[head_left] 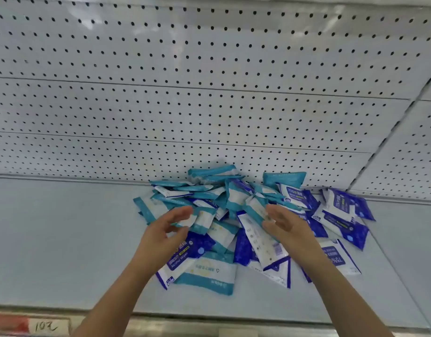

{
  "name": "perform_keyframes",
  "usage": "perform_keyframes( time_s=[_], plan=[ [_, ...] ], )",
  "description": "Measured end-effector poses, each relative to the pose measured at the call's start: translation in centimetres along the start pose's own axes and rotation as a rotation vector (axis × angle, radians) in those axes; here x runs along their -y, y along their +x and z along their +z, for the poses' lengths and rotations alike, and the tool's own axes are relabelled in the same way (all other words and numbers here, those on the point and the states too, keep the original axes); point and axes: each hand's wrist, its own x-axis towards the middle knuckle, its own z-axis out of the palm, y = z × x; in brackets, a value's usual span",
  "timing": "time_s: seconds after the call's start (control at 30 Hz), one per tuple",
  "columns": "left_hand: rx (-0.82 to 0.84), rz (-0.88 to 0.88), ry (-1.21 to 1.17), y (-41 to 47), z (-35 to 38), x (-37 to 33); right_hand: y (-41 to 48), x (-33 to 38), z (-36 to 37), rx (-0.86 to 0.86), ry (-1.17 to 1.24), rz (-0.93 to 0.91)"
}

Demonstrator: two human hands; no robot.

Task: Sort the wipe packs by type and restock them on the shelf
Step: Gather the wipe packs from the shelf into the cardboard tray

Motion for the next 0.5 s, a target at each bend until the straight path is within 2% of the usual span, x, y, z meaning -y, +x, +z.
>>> perform_keyframes(
  time_s=[0.1, 0.2, 0.27, 0.4, 0.5],
  plan=[
    [-0.056, -0.047, 0.250, 0.8, -1.7, 1.4, 1.2, -0.2, -0.4, -0.006, -0.269, -0.007],
    [0.076, -0.090, 0.617, 1.7, -2.6, 3.2, 2.2, 0.2, -0.2, 0.059, -0.400, 0.014],
    [0.067, -0.061, 0.771, 2.0, -2.4, 4.3, 2.7, 0.6, -0.3, 0.085, -0.452, 0.050],
    [-0.081, -0.061, 0.724, 3.2, -2.8, 4.9, 3.6, 1.1, -1.1, 0.080, -0.578, 0.120],
    [-0.083, -0.026, 0.692, 3.8, -3.0, 4.6, 3.7, 1.5, -1.3, 0.132, -0.459, 0.131]
  ],
)
